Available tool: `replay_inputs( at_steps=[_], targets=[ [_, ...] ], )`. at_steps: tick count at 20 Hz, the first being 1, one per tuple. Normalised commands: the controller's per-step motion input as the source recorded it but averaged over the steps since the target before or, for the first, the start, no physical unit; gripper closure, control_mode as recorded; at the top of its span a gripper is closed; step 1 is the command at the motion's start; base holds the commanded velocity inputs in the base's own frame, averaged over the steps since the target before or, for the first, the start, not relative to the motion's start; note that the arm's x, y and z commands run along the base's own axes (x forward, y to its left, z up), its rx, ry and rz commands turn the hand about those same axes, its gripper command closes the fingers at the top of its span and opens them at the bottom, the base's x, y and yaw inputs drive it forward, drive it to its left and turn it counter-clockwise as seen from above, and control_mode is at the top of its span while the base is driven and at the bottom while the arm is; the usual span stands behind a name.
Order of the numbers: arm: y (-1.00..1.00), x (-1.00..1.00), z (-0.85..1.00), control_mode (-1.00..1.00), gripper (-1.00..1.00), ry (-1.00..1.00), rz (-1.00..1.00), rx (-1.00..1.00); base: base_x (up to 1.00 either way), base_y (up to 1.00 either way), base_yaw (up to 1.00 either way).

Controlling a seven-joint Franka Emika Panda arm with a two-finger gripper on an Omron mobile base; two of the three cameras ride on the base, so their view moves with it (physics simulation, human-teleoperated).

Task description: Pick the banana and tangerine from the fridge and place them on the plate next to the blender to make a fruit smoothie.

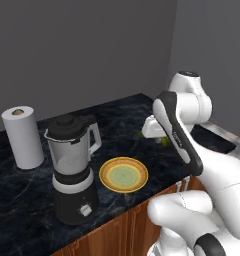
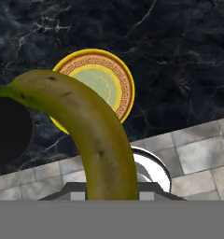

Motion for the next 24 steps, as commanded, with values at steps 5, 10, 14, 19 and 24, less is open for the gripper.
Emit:
replay_inputs(
  at_steps=[5, 10, 14, 19, 24],
  targets=[
    [0.11, 0.71, -0.73, -1.0, 1.0, 0.16, 0.0, 0.0, 0.0, 0.0, 0.0],
    [0.23, 0.73, -0.79, -1.0, 1.0, 0.07, 0.0, 0.0, 0.0, 0.0, 0.0],
    [0.32, 0.67, -0.79, -1.0, 1.0, 0.0, 0.0, 0.0, 0.0, 0.0, 0.0],
    [0.27, 0.45, -0.84, -1.0, 1.0, 0.0, 0.01, 0.0, 0.0, 0.0, 0.0],
    [0.26, 0.27, -0.9, -1.0, -1.0, 0.0, 0.02, -0.06, 0.0, 0.0, 0.0]
  ],
)
